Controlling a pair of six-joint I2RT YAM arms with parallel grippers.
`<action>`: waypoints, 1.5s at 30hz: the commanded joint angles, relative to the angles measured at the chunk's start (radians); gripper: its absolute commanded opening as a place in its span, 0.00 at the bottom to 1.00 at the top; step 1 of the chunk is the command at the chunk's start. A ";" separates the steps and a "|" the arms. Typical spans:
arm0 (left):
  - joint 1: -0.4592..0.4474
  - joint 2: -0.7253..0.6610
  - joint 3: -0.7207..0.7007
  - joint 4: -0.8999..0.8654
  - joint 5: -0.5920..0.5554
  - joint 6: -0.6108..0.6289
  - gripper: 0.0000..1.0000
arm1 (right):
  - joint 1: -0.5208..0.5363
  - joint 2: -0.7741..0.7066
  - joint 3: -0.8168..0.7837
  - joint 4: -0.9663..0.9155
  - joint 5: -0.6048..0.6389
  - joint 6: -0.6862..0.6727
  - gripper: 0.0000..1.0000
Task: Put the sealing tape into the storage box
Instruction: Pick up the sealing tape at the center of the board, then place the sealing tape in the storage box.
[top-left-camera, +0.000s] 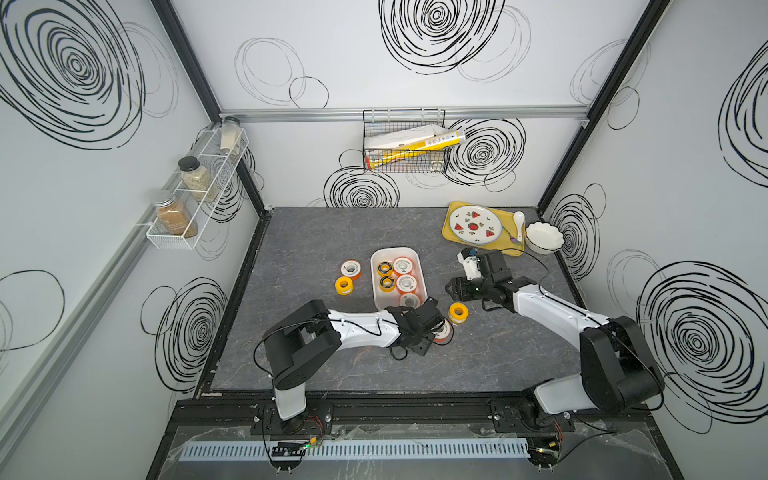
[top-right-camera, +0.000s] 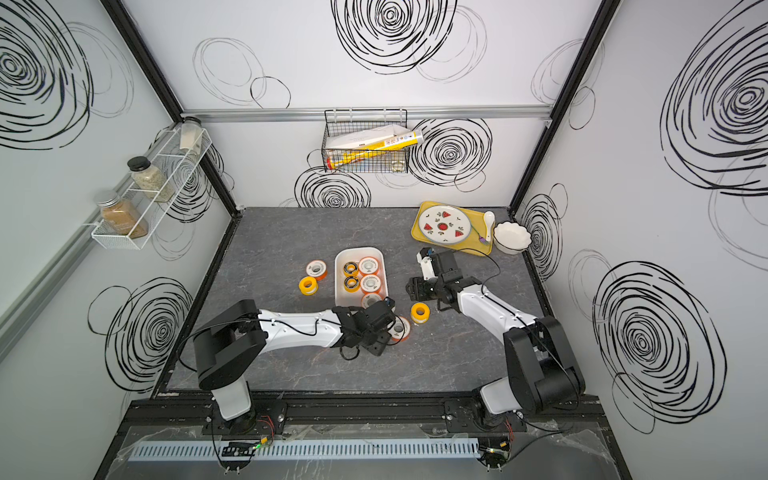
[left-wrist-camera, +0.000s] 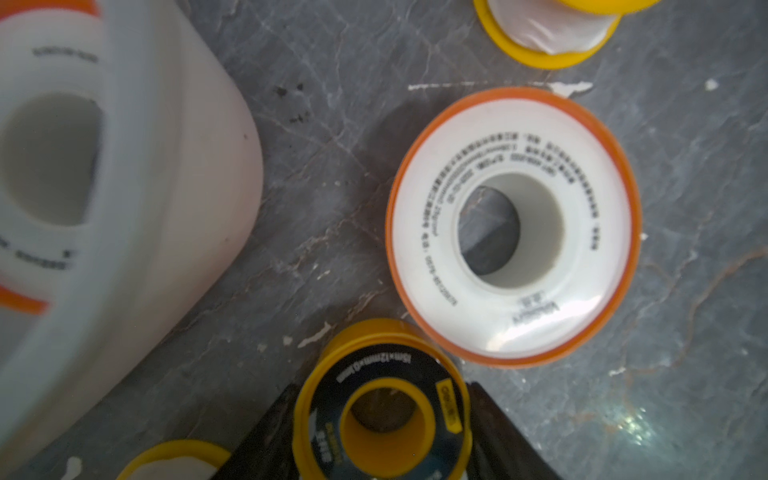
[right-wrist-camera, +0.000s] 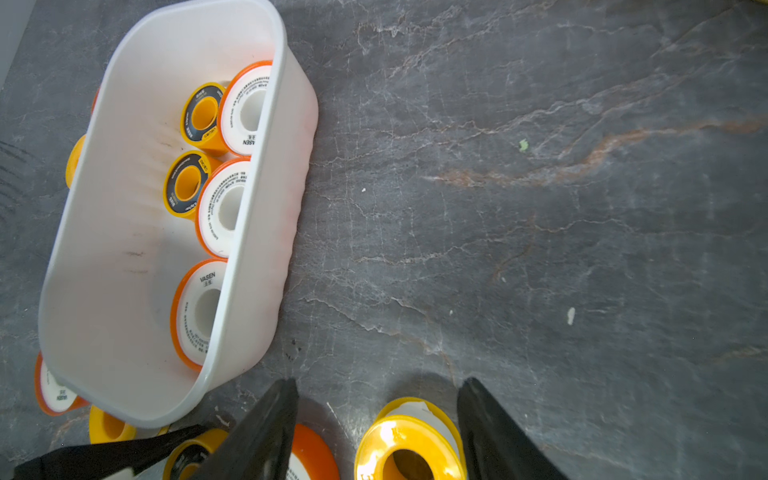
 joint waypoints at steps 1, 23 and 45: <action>0.008 -0.044 0.019 -0.002 -0.023 0.012 0.58 | -0.005 0.015 0.031 -0.022 -0.050 -0.019 0.67; 0.254 -0.310 0.054 -0.183 0.066 0.028 0.59 | 0.012 0.255 0.250 0.008 -0.320 -0.025 0.57; 0.428 -0.252 0.094 -0.204 0.112 0.100 0.59 | 0.078 0.507 0.501 -0.040 -0.194 0.082 0.26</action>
